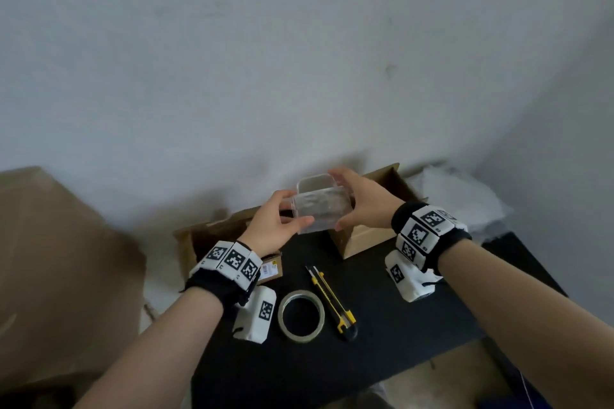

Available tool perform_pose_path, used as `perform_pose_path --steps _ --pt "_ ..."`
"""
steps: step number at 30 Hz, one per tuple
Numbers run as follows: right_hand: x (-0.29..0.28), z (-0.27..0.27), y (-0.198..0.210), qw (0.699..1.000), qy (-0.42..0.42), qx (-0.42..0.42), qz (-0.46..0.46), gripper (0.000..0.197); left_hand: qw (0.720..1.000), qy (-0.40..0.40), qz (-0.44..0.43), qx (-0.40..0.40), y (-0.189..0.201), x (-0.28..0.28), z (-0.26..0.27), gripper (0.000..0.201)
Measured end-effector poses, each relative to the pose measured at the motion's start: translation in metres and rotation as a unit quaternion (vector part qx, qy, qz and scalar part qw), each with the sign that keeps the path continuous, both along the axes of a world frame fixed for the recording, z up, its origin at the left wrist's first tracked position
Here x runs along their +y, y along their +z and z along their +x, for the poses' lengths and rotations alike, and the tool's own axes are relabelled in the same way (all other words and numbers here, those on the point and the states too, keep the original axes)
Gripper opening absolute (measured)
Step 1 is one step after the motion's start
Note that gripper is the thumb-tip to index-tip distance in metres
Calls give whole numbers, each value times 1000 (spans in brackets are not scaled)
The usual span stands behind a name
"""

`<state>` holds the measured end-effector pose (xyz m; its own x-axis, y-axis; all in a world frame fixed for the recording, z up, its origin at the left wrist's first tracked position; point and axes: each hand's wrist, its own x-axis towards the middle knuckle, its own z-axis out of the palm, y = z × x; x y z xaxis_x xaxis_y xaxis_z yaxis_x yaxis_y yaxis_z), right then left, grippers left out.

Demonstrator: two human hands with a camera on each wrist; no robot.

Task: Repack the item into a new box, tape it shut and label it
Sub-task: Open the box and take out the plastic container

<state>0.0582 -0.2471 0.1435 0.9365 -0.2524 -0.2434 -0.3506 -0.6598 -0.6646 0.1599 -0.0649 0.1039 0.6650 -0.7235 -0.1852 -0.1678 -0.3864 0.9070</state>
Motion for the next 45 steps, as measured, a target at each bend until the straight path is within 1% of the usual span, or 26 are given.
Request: perform_pose_path --steps 2,6,9,12,16,19,22,23,24,26,28,31,34,35,36,42,45 --pt "-19 -11 -2 1000 -6 -6 13 98 1000 1 10 -5 -1 -16 -7 61" --pt "-65 -24 -7 1000 8 -12 -2 82 1000 16 20 -8 -1 -55 -20 61" --pt "-101 -31 -11 1000 26 -4 -10 80 999 33 16 1 -3 -84 -34 59" --pt "-131 -36 -14 998 50 -9 -21 76 998 53 17 -8 -5 -110 -45 53" --pt "-156 -41 -18 997 68 -21 -21 70 995 99 11 -11 -13 -133 -55 50" --pt "-169 -42 -21 996 80 -36 -10 69 992 120 12 -29 -16 -141 -60 56" --pt "-178 -42 -25 995 91 -36 -21 67 991 106 53 -66 -23 -141 -62 69" --pt "-180 -41 -27 995 93 -33 -24 67 989 97 73 -87 -27 -140 -63 70" --pt "-181 -41 -30 995 95 -28 -26 67 985 86 98 -111 -30 -139 -64 66" --pt "-181 -40 -36 995 98 -22 -26 67 971 70 149 -176 -35 -135 -68 48" --pt "-179 -39 -38 994 101 -19 -34 68 960 63 175 -210 -36 -132 -74 32" --pt "-175 -38 -42 994 98 -12 -41 72 957 71 190 -208 -42 -126 -79 27" --pt "-173 -39 -44 992 105 2 -65 72 971 80 168 -151 -49 -121 -81 19" --pt "-172 -39 -45 991 109 8 -75 72 974 79 159 -138 -50 -121 -82 21" --pt "-171 -40 -45 990 112 11 -81 71 976 79 155 -128 -51 -121 -83 26" --pt "-164 -41 -51 987 111 13 -119 67 982 110 144 -49 -57 -108 -89 72" --pt "-158 -41 -55 970 144 -6 -194 66 981 125 143 -31 -61 -104 -94 89"
